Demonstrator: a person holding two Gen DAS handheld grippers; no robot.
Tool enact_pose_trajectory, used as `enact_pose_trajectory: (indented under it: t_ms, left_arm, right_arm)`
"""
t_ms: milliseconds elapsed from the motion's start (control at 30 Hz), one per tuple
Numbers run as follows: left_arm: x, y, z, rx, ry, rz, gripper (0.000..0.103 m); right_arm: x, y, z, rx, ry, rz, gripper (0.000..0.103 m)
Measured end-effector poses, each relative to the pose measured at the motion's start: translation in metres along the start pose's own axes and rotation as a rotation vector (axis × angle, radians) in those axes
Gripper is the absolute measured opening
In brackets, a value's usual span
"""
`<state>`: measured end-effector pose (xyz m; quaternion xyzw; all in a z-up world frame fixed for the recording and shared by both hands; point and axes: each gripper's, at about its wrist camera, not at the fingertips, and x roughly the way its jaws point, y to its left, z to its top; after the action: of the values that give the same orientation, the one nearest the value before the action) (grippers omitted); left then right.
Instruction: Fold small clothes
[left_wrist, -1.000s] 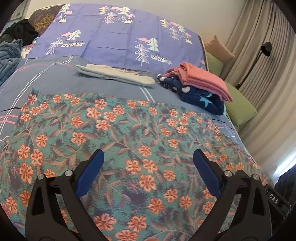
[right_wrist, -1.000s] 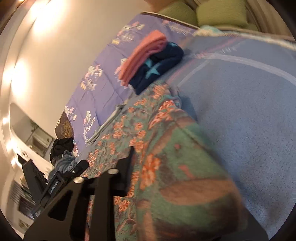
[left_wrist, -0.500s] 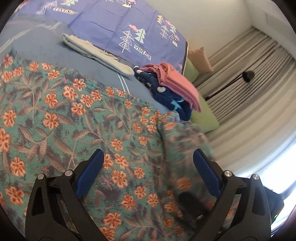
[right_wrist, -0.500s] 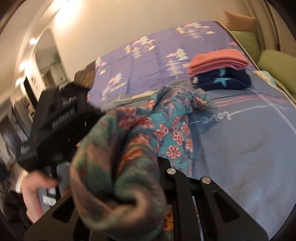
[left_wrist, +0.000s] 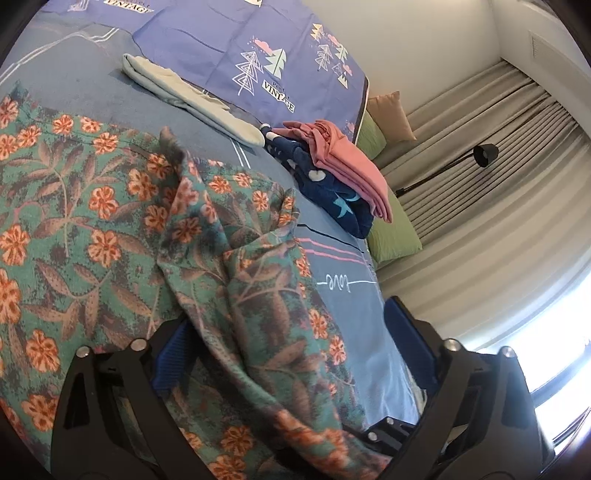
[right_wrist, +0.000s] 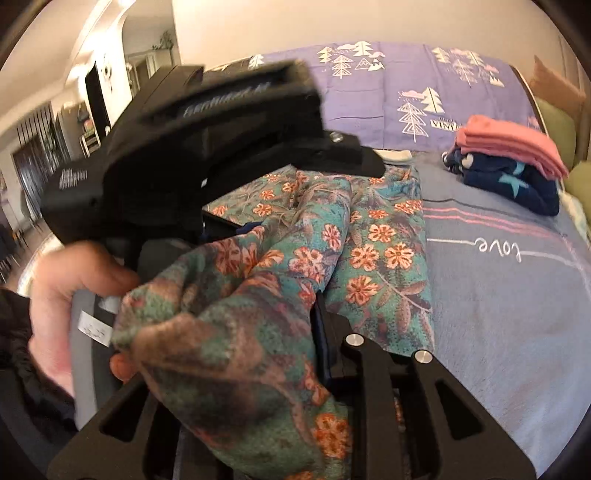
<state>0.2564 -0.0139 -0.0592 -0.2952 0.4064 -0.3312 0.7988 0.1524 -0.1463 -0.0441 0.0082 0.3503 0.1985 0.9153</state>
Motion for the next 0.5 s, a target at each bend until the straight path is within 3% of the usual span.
enact_pose_trajectory:
  t_ms: [133, 333, 400, 500]
  left_arm:
    - [0.003, 0.009, 0.002, -0.029, 0.006, 0.04, 0.057]
    - [0.003, 0.029, 0.003, -0.116, 0.0, 0.008, 0.021]
    - [0.002, 0.031, 0.003, -0.122, 0.0, 0.0, 0.017]
    - [-0.001, 0.031, 0.003, -0.121, -0.005, -0.023, 0.013]
  right_arm:
    - [-0.004, 0.004, -0.001, -0.004, -0.013, 0.011, 0.023]
    - [-0.005, 0.008, -0.002, -0.007, -0.004, 0.012, 0.023]
    - [-0.002, 0.006, -0.001, -0.004, -0.001, 0.011, 0.025]
    - [-0.001, 0.006, -0.001, -0.014, 0.003, 0.014, 0.044]
